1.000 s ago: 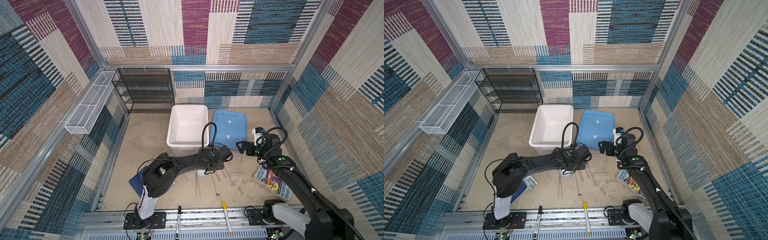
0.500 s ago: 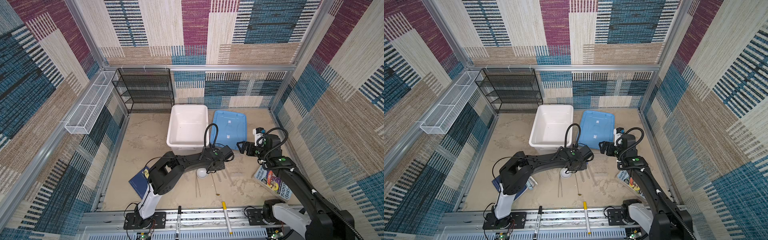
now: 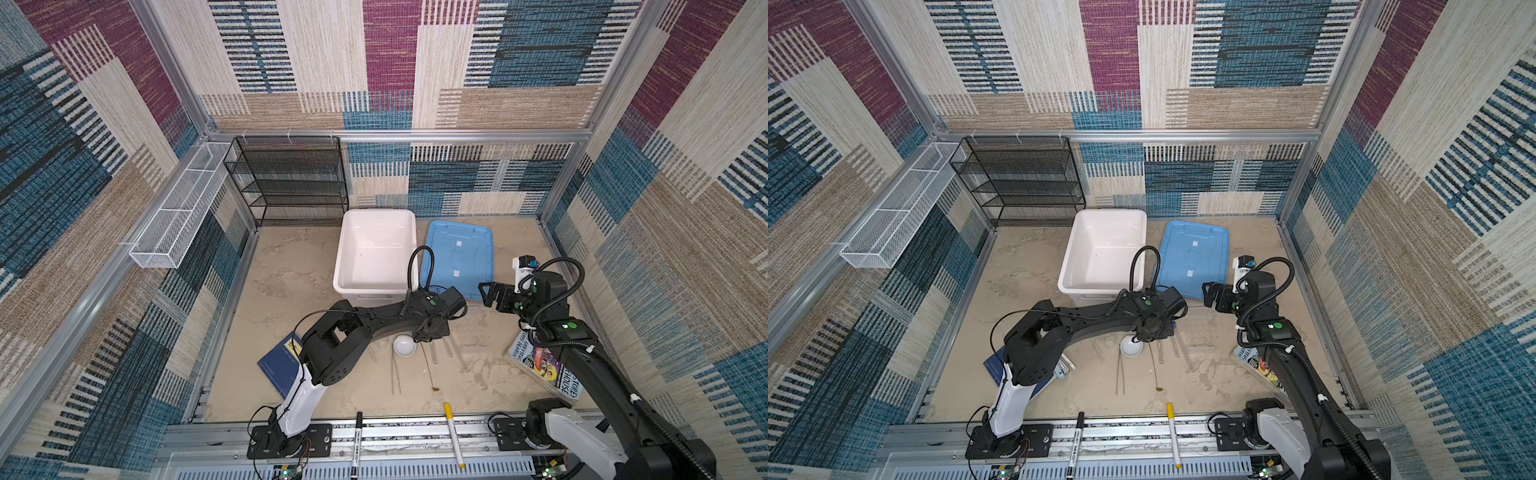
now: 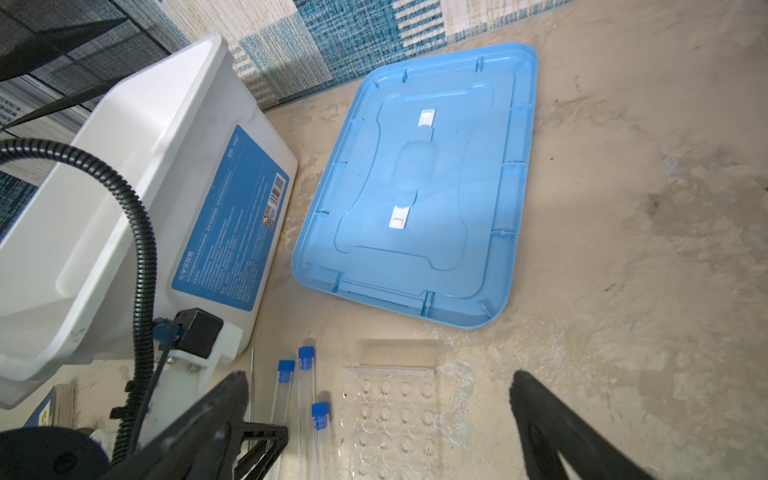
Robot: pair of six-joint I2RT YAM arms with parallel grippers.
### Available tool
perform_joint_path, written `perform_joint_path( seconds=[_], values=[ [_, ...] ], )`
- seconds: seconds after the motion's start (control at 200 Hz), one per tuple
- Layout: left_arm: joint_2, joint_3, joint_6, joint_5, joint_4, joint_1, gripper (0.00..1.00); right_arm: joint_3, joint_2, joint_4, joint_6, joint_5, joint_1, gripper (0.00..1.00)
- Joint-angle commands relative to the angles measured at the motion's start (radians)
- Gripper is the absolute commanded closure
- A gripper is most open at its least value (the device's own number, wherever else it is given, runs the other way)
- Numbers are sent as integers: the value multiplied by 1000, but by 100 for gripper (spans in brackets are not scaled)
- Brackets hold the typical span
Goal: Organize the chemistry lab equipment
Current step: 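Close the left gripper on a blue-capped test tube and lift it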
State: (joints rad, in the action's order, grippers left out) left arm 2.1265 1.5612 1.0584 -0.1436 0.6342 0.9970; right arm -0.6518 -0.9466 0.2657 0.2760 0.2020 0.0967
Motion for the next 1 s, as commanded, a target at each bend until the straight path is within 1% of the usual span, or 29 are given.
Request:
perform_joint_path(
  seconds=[0.0,0.055,0.105,0.225,0.376,0.451,0.506,0.531,0.561,0.621,0.696,0.806,0.821,0.886,0.992],
  values=[
    [16,-1,-3,26,13,-2,83,0,9,-11,14,-38,0,1],
    [10,0,-9,22,13,-1,83,0,7,-16,14,-36,0,1],
    [-1,0,-15,11,10,-3,87,1,0,-22,19,-27,0,0],
    [-31,10,-63,-32,-6,5,87,-4,-21,-42,35,17,0,0],
    [-83,11,-130,-101,-42,20,87,-60,-57,-36,74,99,-8,0],
    [-118,6,-175,-142,-72,32,88,-93,-69,-39,82,158,-16,0],
    [-149,-17,-249,-153,-138,41,88,-122,-81,-29,78,202,-29,1],
    [-166,-33,-292,-151,-191,46,91,-133,-86,-23,77,224,-39,0],
    [-188,-58,-364,-142,-260,53,92,-146,-92,-19,77,252,-54,0],
    [-234,-112,-445,-146,-365,61,93,-167,-98,-10,76,300,-79,1],
    [-292,-200,-546,-116,-528,60,92,-195,-105,8,72,325,-99,1],
    [-359,-299,-660,-95,-700,61,92,-230,-135,28,75,381,-102,0],
    [-366,-306,-670,-96,-712,61,92,-234,-141,32,74,391,-103,0],
    [-386,-340,-716,-81,-773,60,92,-254,-164,55,62,420,-101,6],
    [-404,-371,-767,-47,-820,60,93,-309,-218,150,23,437,-87,8]
  ],
)
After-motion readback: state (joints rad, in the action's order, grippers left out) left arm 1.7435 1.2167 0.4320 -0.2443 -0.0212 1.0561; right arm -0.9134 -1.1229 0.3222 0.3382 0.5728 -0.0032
